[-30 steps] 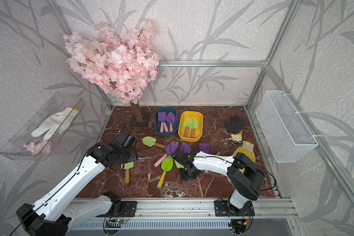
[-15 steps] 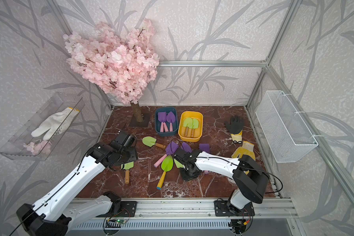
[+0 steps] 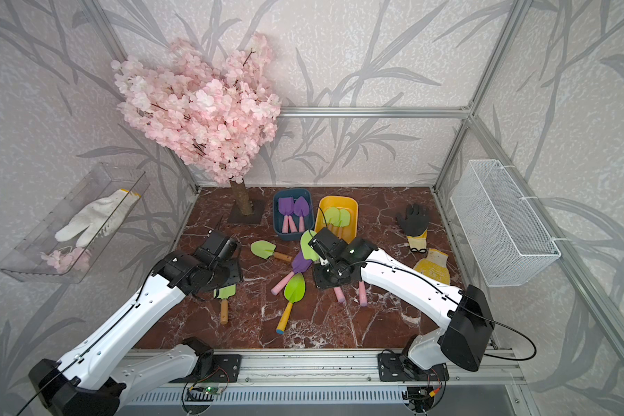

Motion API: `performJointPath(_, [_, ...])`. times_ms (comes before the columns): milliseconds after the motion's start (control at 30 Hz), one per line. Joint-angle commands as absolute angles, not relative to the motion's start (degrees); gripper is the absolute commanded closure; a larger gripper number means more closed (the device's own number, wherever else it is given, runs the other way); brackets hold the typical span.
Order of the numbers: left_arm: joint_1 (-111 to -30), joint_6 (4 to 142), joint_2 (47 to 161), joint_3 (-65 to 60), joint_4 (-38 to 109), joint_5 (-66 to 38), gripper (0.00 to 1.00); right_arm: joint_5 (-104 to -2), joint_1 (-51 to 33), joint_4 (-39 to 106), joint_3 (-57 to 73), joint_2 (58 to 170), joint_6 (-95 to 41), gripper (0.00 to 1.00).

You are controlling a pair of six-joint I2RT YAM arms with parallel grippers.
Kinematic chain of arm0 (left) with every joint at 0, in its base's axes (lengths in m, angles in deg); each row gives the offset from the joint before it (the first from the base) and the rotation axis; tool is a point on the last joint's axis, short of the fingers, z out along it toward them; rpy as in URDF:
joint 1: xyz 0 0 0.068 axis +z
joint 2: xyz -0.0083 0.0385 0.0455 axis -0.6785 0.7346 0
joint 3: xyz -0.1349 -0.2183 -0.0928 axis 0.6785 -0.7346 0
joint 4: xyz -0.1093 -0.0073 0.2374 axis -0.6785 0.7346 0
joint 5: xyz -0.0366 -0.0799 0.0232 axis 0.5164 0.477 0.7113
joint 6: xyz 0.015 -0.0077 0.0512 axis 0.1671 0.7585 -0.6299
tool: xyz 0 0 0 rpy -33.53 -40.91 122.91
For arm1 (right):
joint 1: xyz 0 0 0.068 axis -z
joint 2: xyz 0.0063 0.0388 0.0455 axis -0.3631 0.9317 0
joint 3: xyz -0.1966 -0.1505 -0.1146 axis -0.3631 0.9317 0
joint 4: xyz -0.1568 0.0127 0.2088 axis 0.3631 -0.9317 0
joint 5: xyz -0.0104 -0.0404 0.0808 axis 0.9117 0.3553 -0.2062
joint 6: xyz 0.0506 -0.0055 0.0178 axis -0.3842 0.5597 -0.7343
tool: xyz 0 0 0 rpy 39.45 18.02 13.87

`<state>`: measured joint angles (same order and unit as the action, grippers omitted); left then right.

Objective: Sort the small shovels by color and place them into the storage box
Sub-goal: Place the shovel in the storage box.

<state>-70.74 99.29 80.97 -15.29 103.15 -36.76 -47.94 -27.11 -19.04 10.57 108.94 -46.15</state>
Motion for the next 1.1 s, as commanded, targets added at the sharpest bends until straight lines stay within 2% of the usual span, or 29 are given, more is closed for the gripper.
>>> performJointPath(0, [-70.59, 98.91, 80.75, -14.18, 103.77, -37.32, 0.37, -47.09, -22.67, -20.75, 4.61, 109.48, -47.75, 0.77])
performJointPath(467, [-70.27, 97.73, 81.91, -11.73, 105.62, -38.78, 0.37, -44.86, -7.65, -22.94, -17.79, 133.17, -46.39, 0.77])
performJointPath(767, [-70.06, 97.94, 82.96, -11.88, 104.90, -37.71, 0.37, -44.30, -4.64, -28.37, -34.26, 151.29, -43.17, 0.77])
performJointPath(1067, [-70.04, 98.12, 82.77, -12.10, 105.29, -37.84, 0.37, -43.55, -1.85, -32.43, -41.23, 158.06, -42.21, 0.77])
